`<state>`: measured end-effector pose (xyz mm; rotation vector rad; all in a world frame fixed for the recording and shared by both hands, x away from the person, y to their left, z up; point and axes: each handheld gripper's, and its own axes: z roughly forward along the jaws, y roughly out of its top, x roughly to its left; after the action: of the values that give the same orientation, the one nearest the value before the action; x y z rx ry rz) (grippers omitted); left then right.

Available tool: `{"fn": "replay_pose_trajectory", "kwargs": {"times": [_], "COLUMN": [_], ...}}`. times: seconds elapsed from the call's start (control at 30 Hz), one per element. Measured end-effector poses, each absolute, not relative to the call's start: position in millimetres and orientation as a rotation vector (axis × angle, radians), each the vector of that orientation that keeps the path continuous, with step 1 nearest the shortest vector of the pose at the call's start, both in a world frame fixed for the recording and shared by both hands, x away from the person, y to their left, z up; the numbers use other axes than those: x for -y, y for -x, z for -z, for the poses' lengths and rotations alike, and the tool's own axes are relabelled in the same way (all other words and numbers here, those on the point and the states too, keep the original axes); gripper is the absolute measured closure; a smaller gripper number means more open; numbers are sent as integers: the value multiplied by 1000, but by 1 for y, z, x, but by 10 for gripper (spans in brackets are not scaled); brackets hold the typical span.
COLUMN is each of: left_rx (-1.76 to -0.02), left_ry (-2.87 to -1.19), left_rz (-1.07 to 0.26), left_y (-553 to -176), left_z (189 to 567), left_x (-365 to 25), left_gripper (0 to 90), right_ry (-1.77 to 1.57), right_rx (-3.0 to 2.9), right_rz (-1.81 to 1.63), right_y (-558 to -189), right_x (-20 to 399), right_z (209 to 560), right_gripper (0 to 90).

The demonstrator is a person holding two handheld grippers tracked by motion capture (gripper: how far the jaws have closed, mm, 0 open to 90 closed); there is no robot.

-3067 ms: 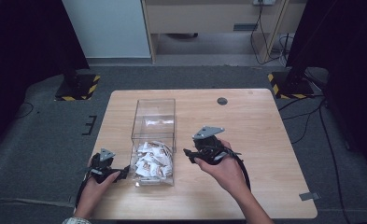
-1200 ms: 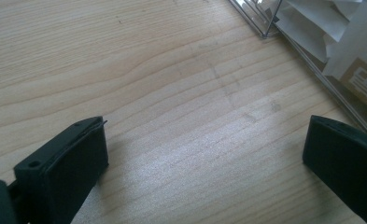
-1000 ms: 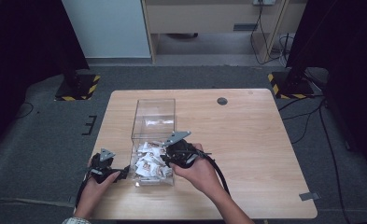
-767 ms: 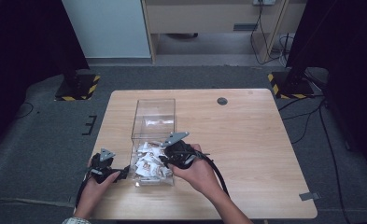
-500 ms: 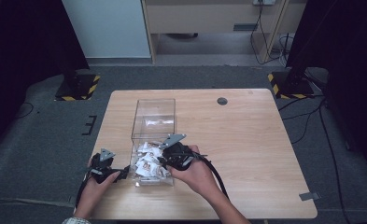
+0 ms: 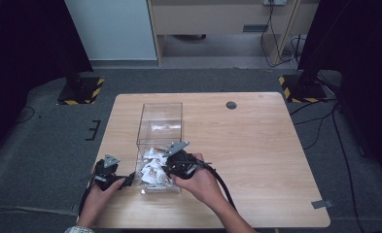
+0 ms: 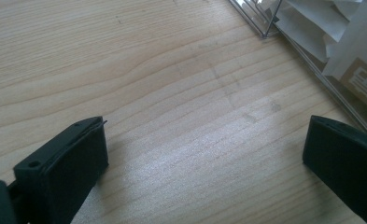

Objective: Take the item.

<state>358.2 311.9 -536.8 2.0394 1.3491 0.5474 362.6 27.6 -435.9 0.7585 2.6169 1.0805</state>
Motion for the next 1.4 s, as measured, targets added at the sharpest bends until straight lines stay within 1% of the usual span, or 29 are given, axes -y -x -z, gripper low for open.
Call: {"fn": "replay_pose_trajectory", "kwargs": {"times": [0.93,1.23,1.4], "left_rx": [-1349,-1349,-1348], "left_ry": [-2039,-2039,-2040], "left_rz": [-547,-547,-547], "left_y": [-358,-358,-358], "left_z": [537,537,537], "left_x": [-312,-312,-312], "left_gripper": [0,0,0], "right_ry": [-763,-758,-757], "right_rx": [-2634,-2646,-2650], "right_rz": [-1044,-1037,-1033], "right_y": [-366,-368,-368], "right_x": [-35,-37,-37], "right_z": [447,450,451], "right_gripper": [728,772,780]}}
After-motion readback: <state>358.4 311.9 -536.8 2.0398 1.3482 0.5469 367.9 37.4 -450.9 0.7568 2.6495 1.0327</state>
